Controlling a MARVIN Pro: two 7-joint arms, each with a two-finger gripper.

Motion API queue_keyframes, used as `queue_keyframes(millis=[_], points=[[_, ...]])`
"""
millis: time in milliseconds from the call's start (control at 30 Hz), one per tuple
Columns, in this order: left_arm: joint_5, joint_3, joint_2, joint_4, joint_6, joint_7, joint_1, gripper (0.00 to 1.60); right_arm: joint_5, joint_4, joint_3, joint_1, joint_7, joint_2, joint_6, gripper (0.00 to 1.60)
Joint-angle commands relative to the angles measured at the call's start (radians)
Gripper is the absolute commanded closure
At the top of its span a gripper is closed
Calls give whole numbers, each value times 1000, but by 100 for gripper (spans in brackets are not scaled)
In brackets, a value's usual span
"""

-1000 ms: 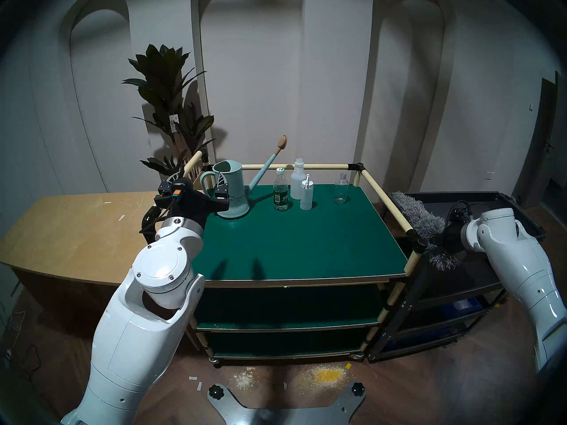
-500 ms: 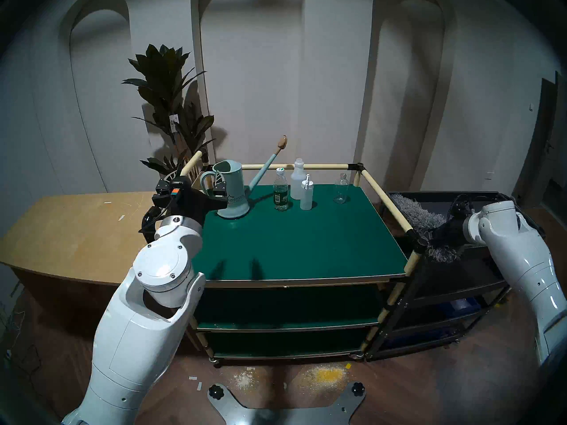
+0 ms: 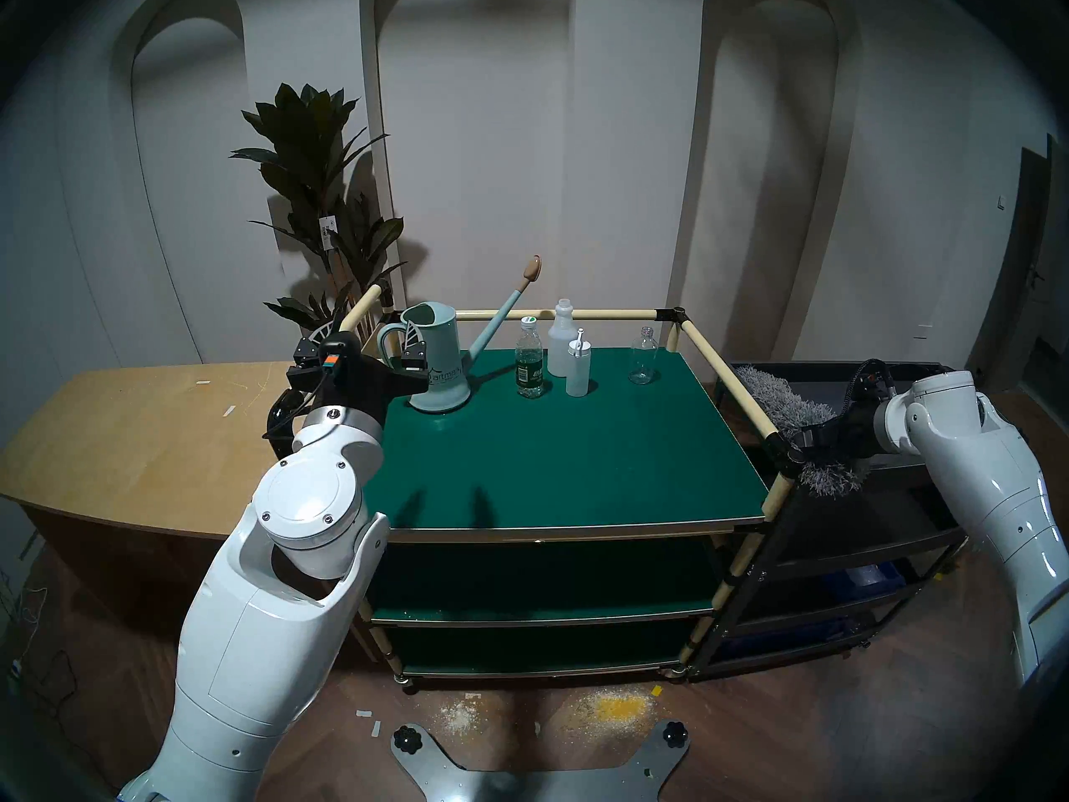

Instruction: Dust the shelf with the duster

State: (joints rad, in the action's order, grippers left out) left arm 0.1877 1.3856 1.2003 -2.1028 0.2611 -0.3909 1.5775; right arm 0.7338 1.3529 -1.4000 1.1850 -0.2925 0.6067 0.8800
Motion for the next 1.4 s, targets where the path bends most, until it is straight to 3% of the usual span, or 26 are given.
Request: queue_keyframes(millis=[0,367,600,700,800,1033,1100,1167,1367], points=[[-3,-6,0,-13,-7,7,-19,0,27,49,-64,13,-14,-58,9,0],[21,-6,10,7,-20,39,-28,0,83,127,-192,63,-22,-92,28,0],[44,0,-1,36,-74,84,-23,0,130,190,-298,120,-31,-63,-18,0],[38,1,-14,57,-124,105,-17,0,170,239,-374,167,-44,-19,-60,0],[23,-5,-38,77,-142,123,-16,0,184,275,-405,198,-40,48,-125,0],[2,-9,-59,132,-145,143,-27,0,239,344,-343,263,-21,128,-204,0],[-4,-6,-66,148,-148,151,-33,0,249,360,-333,282,-3,191,-232,0],[-6,-4,-68,154,-151,154,-36,0,263,369,-312,294,8,175,-251,0],[-15,1,-76,175,-158,166,-49,0,300,412,-282,322,61,248,-339,0]])
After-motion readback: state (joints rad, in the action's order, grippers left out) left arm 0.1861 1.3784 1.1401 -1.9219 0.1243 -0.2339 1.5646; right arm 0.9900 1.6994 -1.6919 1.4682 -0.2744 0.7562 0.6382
